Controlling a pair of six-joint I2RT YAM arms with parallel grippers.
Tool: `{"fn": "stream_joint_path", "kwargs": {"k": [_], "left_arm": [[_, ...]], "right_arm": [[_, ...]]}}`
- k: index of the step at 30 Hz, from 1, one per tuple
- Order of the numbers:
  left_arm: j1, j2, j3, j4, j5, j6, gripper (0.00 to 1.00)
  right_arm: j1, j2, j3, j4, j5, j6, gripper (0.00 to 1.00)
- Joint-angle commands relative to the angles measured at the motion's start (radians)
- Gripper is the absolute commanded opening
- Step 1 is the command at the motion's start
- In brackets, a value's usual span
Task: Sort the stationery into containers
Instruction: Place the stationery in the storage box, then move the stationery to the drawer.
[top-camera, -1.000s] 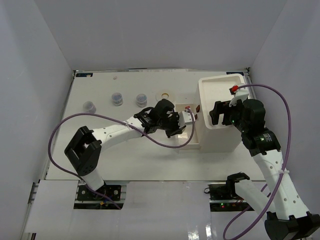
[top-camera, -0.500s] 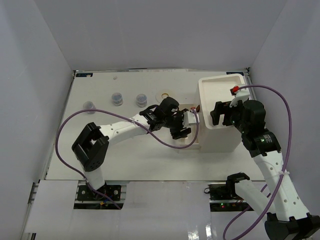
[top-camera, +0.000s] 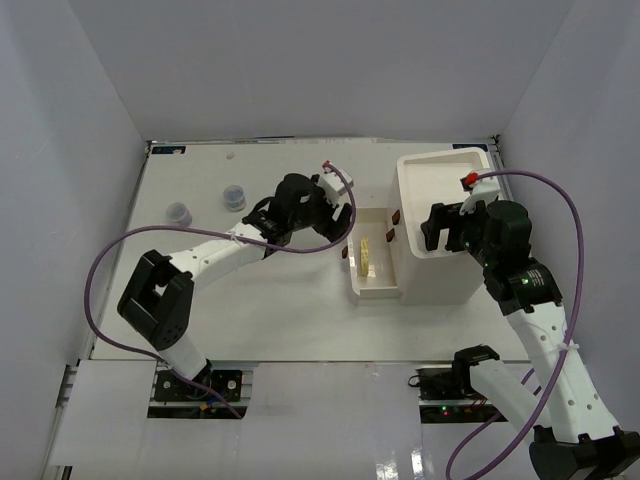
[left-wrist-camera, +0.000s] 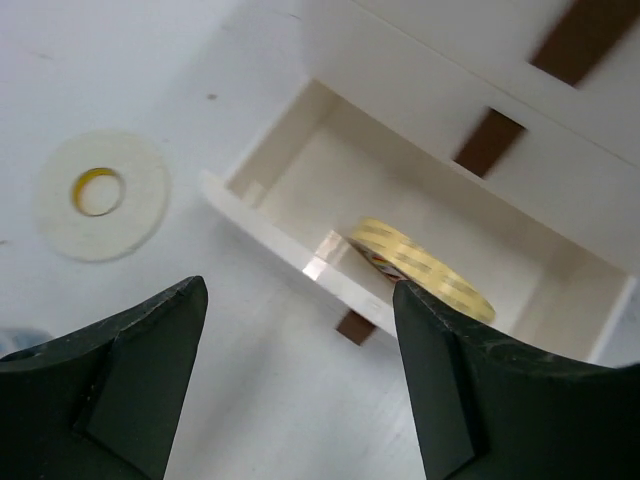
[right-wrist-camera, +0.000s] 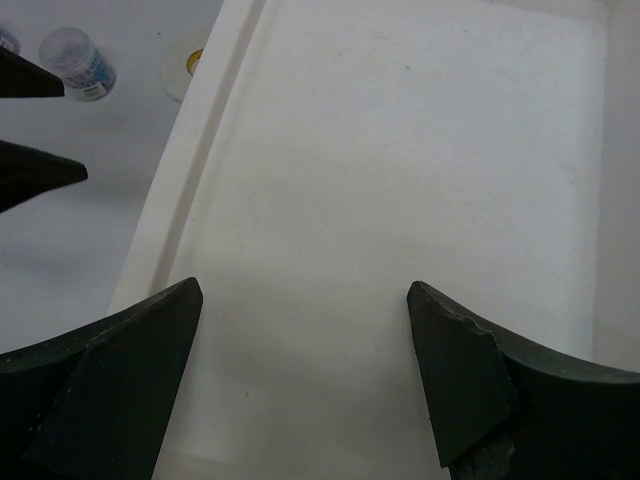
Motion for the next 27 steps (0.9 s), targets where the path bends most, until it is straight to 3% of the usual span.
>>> {"fn": "stream_joint_path", "kwargs": {"k": [1,7,14,19,27], "left_arm": [[0.03,-0.068,-0.015,0.111,-0.067,-0.133,0.86],[0.026,0.007,0.072,0.022,-0.053,-0.134,0.79],[-0.06,0.022,0.059,0.005,-0.07,-0.191,0.7],[-0.109,0.059,0.062,-0.027,-0.071,-0.215,0.51],[-0.148,0.091,0.088,-0.047,-0.058,-0.278,0.36]], "right_arm": [[0.002,-0.006,-0.018,-0.01,0.009,0.007,0.9],[0.002,-0.009,-0.023,-0.009,0.014,0.007,0.9],[0.002,-0.013,-0.032,-0.001,0.012,0.008,0.9],[0.002,-0.013,-0.034,0.0,0.011,0.007,0.9],[0.002,-0.018,-0.035,0.0,0.011,0.007,0.9]]}}
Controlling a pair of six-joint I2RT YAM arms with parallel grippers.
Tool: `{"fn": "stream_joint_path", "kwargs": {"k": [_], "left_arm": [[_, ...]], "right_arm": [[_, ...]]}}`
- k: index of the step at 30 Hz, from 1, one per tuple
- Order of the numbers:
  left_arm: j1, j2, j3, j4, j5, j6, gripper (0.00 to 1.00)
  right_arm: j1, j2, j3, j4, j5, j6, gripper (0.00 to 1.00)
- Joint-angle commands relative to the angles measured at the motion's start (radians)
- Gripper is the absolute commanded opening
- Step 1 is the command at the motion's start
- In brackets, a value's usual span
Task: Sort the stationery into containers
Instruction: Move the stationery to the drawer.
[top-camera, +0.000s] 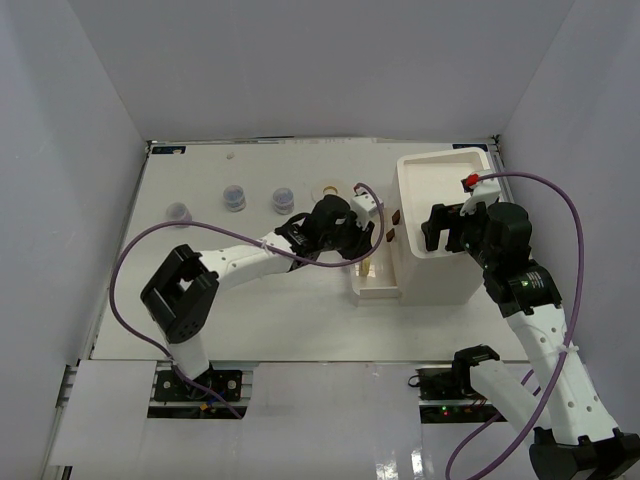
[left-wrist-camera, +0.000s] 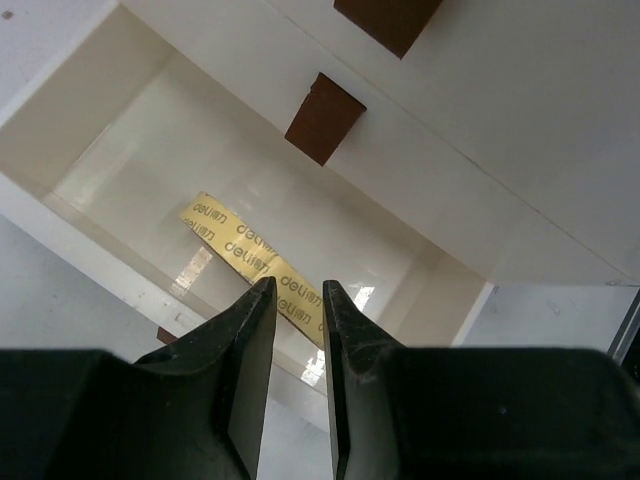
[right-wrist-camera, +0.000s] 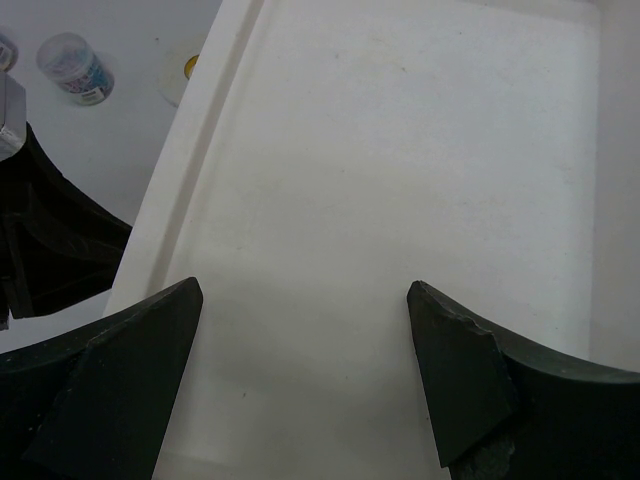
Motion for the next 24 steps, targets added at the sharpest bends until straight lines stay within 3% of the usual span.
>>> {"fn": "stream_joint_path", "kwargs": {"k": [1,9,24], "left_arm": [[-0.008,0.002,0.045,-0.019,0.007,-0.042,0.36],[-0.019,0.034,0.057,-0.044,-0.003,-0.084,0.27],[-0.031,0.144,0.133,-0.066,0.038,-0.119,0.27]], "right_arm": [[0.002,-0.004,-0.021,-0.019,0.003,0.008,0.9],[0.003,-0.013,-0.027,-0.017,0.008,0.007,0.9],[0.002,-0.014,-0.03,-0.014,0.002,0.008,0.9]]}}
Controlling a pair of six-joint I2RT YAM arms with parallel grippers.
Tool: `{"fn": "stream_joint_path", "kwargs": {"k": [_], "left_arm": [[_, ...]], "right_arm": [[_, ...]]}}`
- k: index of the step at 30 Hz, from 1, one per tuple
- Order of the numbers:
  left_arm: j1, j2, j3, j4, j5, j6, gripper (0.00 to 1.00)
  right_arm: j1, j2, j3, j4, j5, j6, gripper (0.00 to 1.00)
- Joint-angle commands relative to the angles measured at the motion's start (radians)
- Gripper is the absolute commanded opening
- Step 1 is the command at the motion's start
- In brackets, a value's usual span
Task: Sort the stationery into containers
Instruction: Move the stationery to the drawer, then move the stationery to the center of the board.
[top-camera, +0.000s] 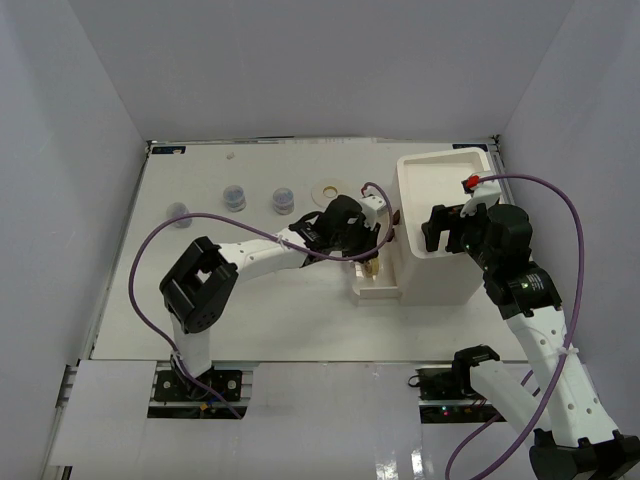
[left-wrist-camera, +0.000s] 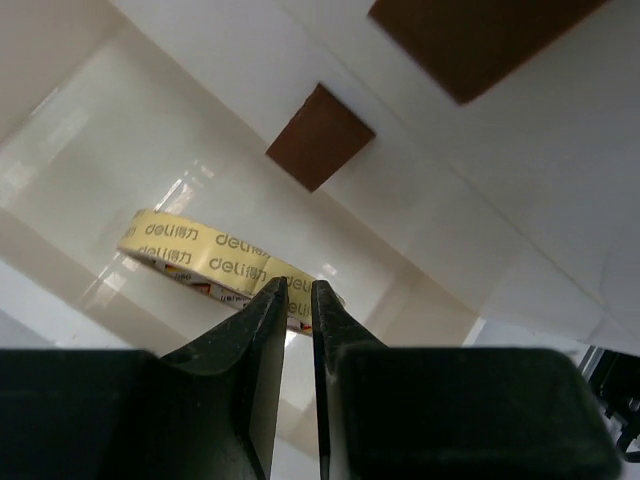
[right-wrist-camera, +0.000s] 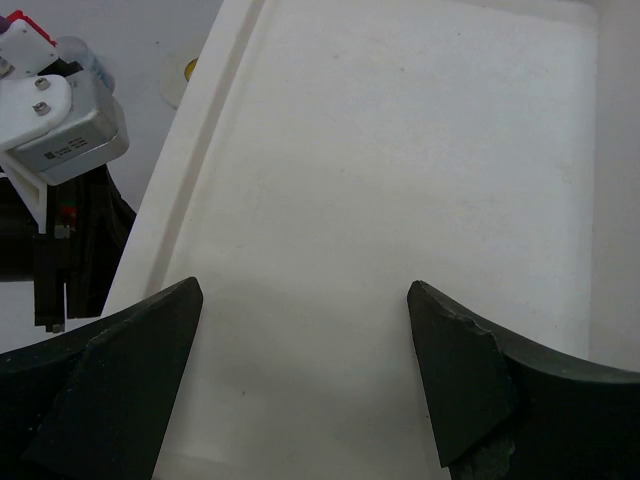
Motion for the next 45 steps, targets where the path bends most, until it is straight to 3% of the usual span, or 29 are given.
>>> {"fn": "stream_joint_path", "kwargs": {"k": [1,6,11,16,20,23,30,32,35,45], "left_arm": [[-0.018,0.036,0.056,0.0,0.033,-0.016,0.27],[-0.02,0.046,0.073,0.066,0.051,-0.018,0.27],[-0.018,-0.012,0.047,0.079,-0.033,0.016,0.29],[-0.018,-0.065,-0.002,0.148,-0.045,0.022,0.42],[-0.017,-0.076,-0.002,0.159,-0.062,0.001,0.46],[0.005,-0.092,-0.006,0.125,-0.17,-0.044,0.48],[0.173,-0.11,0.026,-0.019,-0.323,-0.179,0.75],[0.195,-0.084,0.056,-0.051,-0.396,-0.144,0.85],[0.233,-0.014,0.122,-0.058,-0.464,-0.076,0.9],[0.321,0.318,0.45,-0.104,-0.507,0.065,0.93]], "right_arm": [[0.002,-0.002,-0.016,-0.026,0.003,0.007,0.9],[0.002,-0.005,-0.018,-0.026,0.005,0.009,0.9],[0.002,-0.007,-0.021,-0.024,0.006,0.007,0.9],[0.002,-0.005,-0.02,-0.021,0.0,0.009,0.9],[0.002,-0.008,-0.023,-0.022,0.0,0.009,0.9],[0.002,-0.011,-0.023,-0.024,0.002,0.007,0.9],[0.002,-0.011,-0.023,-0.021,-0.009,0.007,0.9],[0.002,-0.011,-0.024,-0.021,-0.009,0.009,0.9],[0.002,-0.016,-0.026,-0.019,-0.009,0.007,0.9],[0.002,-0.021,-0.04,-0.013,-0.009,0.007,0.9]]}}
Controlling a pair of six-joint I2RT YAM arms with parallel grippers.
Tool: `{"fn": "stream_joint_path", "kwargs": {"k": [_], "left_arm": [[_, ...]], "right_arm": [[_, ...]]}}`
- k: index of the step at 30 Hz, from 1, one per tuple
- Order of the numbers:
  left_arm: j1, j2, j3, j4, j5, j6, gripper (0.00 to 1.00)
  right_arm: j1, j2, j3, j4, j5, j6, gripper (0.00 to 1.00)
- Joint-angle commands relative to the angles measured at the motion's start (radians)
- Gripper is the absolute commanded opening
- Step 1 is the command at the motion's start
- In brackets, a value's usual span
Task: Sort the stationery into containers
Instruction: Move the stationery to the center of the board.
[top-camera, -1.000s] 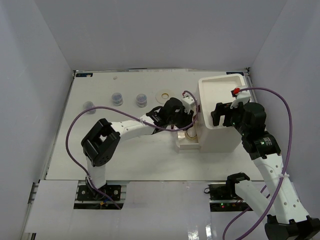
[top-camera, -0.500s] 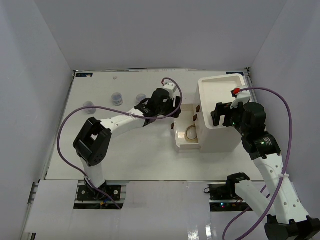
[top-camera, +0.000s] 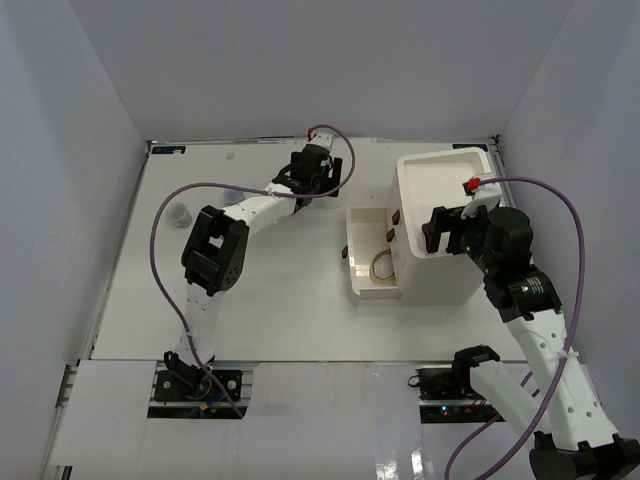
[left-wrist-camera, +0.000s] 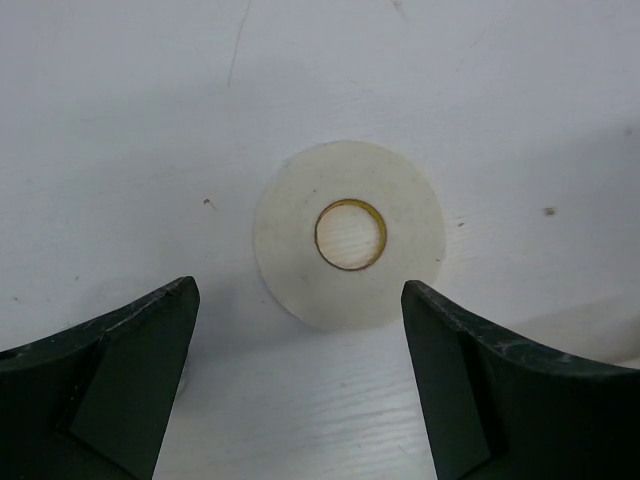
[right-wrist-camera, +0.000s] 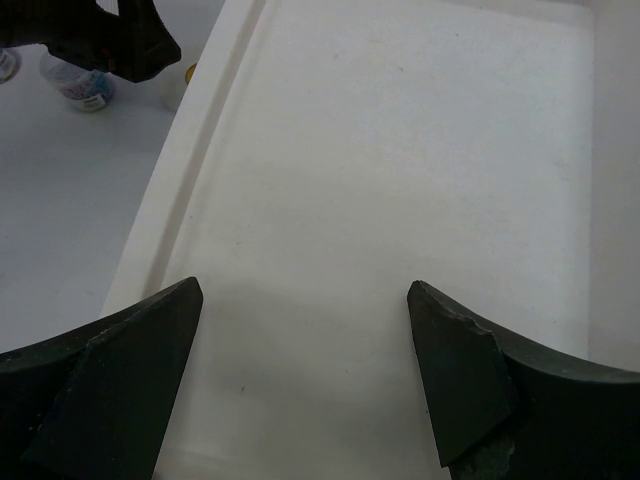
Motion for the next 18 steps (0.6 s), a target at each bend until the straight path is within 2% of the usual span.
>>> {"fn": "stream_joint_path", "kwargs": {"k": [1,8,14,18], "left_arm": [[0.021,0.074,0.122,-0.055,-0.031,0.064,0.93],[0.052,0.218,0.266,-0.083,-0.002,0.07,0.91],[0.053,0.284,0.289,-0.086,0.04,0.063,0.86],[0.053,0.295,0.248,-0.086,0.061,0.061,0.84]], "right_arm": [[0.002,0.0,-0.022,-0.028,-0.008,0.007,0.9],[0.002,-0.004,-0.031,-0.028,-0.008,0.007,0.9],[0.003,0.0,-0.03,-0.029,-0.008,0.006,0.9],[0.002,0.004,-0.03,-0.029,-0.008,0.006,0.9]]}}
